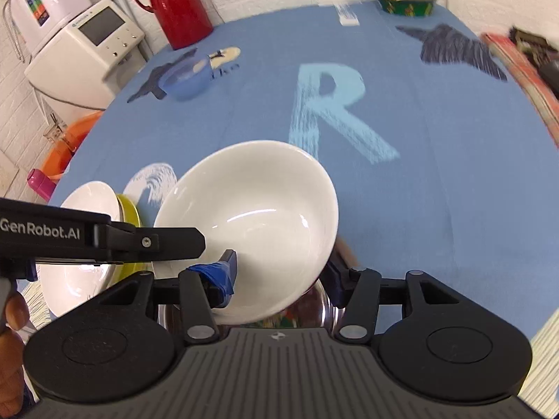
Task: Organize plates and bowls
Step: 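Carry the red-and-white bowl into the steel bowl and open both grippers, then move both grippers to the clear blue bowl and grip its rim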
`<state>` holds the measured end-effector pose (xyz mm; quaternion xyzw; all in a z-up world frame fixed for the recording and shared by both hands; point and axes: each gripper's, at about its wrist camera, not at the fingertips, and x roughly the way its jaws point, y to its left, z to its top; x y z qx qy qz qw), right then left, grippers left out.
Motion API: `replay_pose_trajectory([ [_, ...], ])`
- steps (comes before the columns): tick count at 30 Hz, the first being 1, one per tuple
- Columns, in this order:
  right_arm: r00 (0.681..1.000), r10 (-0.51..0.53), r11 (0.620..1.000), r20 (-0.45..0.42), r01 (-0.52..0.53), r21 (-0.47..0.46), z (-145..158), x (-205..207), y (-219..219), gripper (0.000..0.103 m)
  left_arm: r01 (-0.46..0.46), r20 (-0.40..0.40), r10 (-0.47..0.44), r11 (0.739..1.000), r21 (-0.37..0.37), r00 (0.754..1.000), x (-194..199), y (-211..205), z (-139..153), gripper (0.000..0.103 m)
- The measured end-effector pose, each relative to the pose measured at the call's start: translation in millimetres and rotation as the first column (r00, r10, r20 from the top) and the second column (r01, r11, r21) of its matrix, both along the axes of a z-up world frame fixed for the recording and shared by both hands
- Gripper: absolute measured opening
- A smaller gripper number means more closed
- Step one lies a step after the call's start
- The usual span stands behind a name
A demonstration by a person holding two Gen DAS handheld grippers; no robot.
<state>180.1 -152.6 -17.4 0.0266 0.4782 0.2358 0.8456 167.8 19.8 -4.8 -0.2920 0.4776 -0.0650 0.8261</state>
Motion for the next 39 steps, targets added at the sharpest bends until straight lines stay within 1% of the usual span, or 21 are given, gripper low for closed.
replay_pose_trajectory([
  [4, 0.998, -0.007, 1.000, -0.066, 0.009, 0.028, -15, -8, -5, 0.038, 0.014, -0.054, -0.013, 1.000, 0.001, 0.998, -6, 0, -12, 0.003],
  [8, 0.998, 0.013, 1.000, -0.057, -0.012, 0.017, -10, -15, -5, 0.038, 0.028, -0.073, -0.029, 1.000, -0.008, 0.997, -11, 2, -19, 0.005],
  [9, 0.998, 0.019, 1.000, -0.052, -0.018, 0.021, -7, -17, -5, 0.038, 0.033, -0.085, -0.034, 0.999, -0.015, 0.996, -11, 4, -21, 0.010],
  [10, 0.999, 0.019, 1.000, -0.034, -0.019, 0.009, -4, -19, -6, 0.038, 0.030, -0.083, -0.032, 0.999, -0.027, 0.996, -11, 5, -22, 0.018],
  [11, 1.000, 0.012, 1.000, -0.006, -0.012, 0.000, 0, -21, -7, 0.038, 0.037, -0.073, -0.039, 0.999, -0.027, 0.997, -11, 6, -22, 0.022],
  [14, 0.997, -0.003, 1.000, 0.074, 0.005, -0.023, 12, -27, -13, 0.039, 0.042, -0.018, -0.042, 0.999, -0.008, 0.999, -15, 9, -13, 0.029],
  [15, 0.995, -0.011, 1.000, 0.095, 0.013, -0.017, 16, -29, -17, 0.039, 0.044, -0.001, -0.044, 0.999, -0.003, 0.999, -16, 10, -9, 0.030],
  [17, 0.991, -0.033, 0.999, 0.126, 0.034, -0.006, 22, -34, -24, 0.039, 0.047, 0.039, -0.047, 0.999, 0.012, 0.998, -18, 14, 0, 0.037],
  [19, 0.984, -0.072, 0.997, 0.165, 0.070, 0.016, 25, -41, -33, 0.039, 0.032, 0.074, -0.034, 0.999, 0.023, 0.997, -20, 19, 7, 0.053],
  [21, 0.978, -0.099, 0.994, 0.183, 0.089, 0.059, 24, -49, -37, 0.039, 0.020, 0.098, -0.024, 0.999, 0.033, 0.995, -21, 25, 11, 0.054],
  [23, 0.980, -0.106, 0.990, 0.168, 0.088, 0.110, 19, -53, -37, 0.039, 0.010, 0.107, -0.016, 0.998, 0.057, 0.994, -19, 32, 13, 0.055],
  [24, 0.983, -0.098, 0.989, 0.154, 0.079, 0.128, 18, -53, -35, 0.039, 0.004, 0.110, -0.012, 0.997, 0.074, 0.994, -17, 35, 14, 0.057],
  [28, 0.992, -0.052, 0.988, 0.118, 0.034, 0.152, 16, -45, -21, 0.040, -0.033, 0.126, 0.012, 0.986, 0.161, 0.992, -12, 53, 19, 0.063],
  [30, 0.994, -0.040, 0.982, 0.099, 0.021, 0.187, 20, -36, -14, 0.040, -0.058, 0.134, 0.031, 0.977, 0.207, 0.991, -9, 65, 22, 0.063],
  [31, 0.995, -0.039, 0.980, 0.088, 0.022, 0.196, 23, -31, -11, 0.040, -0.065, 0.140, 0.034, 0.972, 0.225, 0.990, -8, 71, 23, 0.066],
  [32, 0.996, -0.046, 0.980, 0.073, 0.031, 0.196, 26, -25, -7, 0.041, -0.068, 0.140, 0.035, 0.969, 0.239, 0.990, -6, 78, 24, 0.066],
  [34, 0.996, -0.072, 0.985, 0.048, 0.063, 0.163, 33, -11, 5, 0.041, -0.097, 0.144, 0.061, 0.962, 0.254, 0.988, 1, 100, 27, 0.066],
  [35, 0.996, -0.075, 0.985, 0.048, 0.067, 0.161, 37, -4, 9, 0.041, -0.118, 0.149, 0.081, 0.959, 0.259, 0.986, 6, 112, 29, 0.066],
  [37, 0.995, -0.072, 0.979, 0.075, 0.056, 0.197, 43, 9, 19, 0.041, -0.166, 0.156, 0.128, 0.949, 0.268, 0.980, 17, 139, 33, 0.067],
  [39, 0.992, -0.064, 0.976, 0.106, 0.040, 0.213, 50, 28, 32, 0.041, -0.205, 0.163, 0.164, 0.938, 0.278, 0.973, 31, 163, 34, 0.067],
])
